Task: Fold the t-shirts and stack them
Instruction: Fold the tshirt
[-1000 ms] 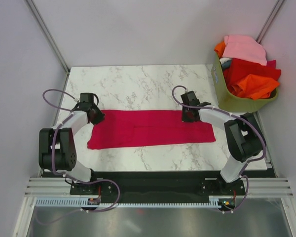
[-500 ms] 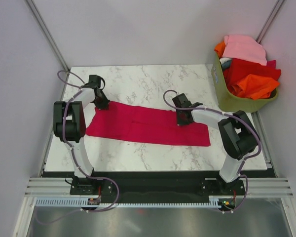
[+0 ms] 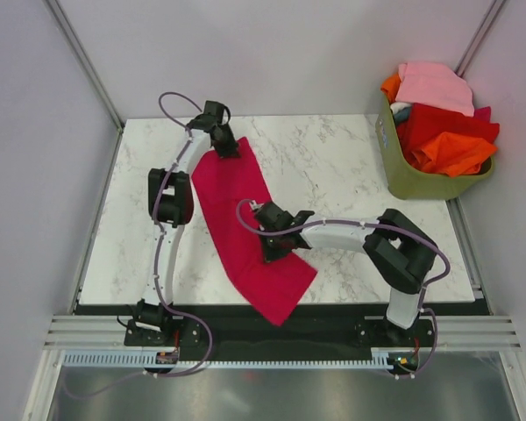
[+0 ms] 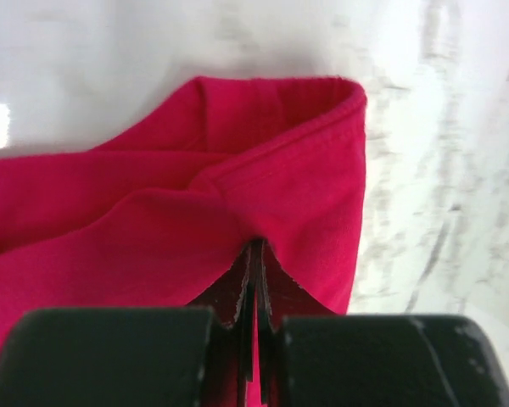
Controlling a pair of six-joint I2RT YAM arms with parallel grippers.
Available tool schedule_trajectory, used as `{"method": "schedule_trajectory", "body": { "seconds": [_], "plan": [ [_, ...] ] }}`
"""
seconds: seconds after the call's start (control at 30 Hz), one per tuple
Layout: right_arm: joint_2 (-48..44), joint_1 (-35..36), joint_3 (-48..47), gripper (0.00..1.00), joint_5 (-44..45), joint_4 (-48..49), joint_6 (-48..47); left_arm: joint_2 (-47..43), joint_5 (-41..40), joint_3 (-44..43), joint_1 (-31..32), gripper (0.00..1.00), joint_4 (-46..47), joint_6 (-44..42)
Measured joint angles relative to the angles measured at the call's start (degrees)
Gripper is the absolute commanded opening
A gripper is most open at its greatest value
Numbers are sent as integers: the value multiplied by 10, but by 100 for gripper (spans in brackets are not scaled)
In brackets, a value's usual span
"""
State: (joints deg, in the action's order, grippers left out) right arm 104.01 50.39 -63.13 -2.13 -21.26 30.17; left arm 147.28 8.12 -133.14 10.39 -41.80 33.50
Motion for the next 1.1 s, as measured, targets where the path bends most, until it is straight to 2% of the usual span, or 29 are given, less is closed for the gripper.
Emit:
{"method": "schedule_trajectory", "body": {
  "seconds": [0.13, 0.17, 0.23, 0.27, 0.4, 0.43, 0.47, 0.53, 0.6, 0.67, 0.93, 1.1],
  "plan": [
    [21, 63, -20, 3, -45, 20, 34, 51, 45, -74, 37, 2, 15, 36],
    [21, 71, -21, 13, -54, 22, 40, 57, 58, -77, 45, 2, 22, 45],
    [16, 71, -25, 24, -58, 24, 48, 63, 82, -78, 56, 3, 39, 60],
    [11, 66, -26, 29, -57, 24, 48, 65, 90, -78, 58, 4, 46, 64],
    [-51, 7, -26, 35, -53, 26, 47, 65, 125, -77, 60, 11, 86, 72],
    [-72, -18, -26, 35, -51, 30, 46, 63, 134, -73, 58, 14, 99, 72],
    [-86, -37, -26, 36, -50, 35, 45, 59, 144, -63, 57, 23, 113, 72],
    [-110, -82, -28, 37, -49, 50, 43, 39, 174, -25, 53, 32, 143, 68],
    [-114, -122, -35, 43, -44, 61, 40, 7, 203, 29, 50, 36, 168, 65],
    [-104, -147, -45, 49, -41, 68, 37, -45, 216, 99, 47, 37, 193, 59],
    [46, -200, -163, 49, -62, 96, 30, -333, 187, 366, 35, 37, 263, 18],
    [159, -238, -253, 50, -96, 113, 38, -474, 147, 501, -7, 35, 314, 6]
  ]
}}
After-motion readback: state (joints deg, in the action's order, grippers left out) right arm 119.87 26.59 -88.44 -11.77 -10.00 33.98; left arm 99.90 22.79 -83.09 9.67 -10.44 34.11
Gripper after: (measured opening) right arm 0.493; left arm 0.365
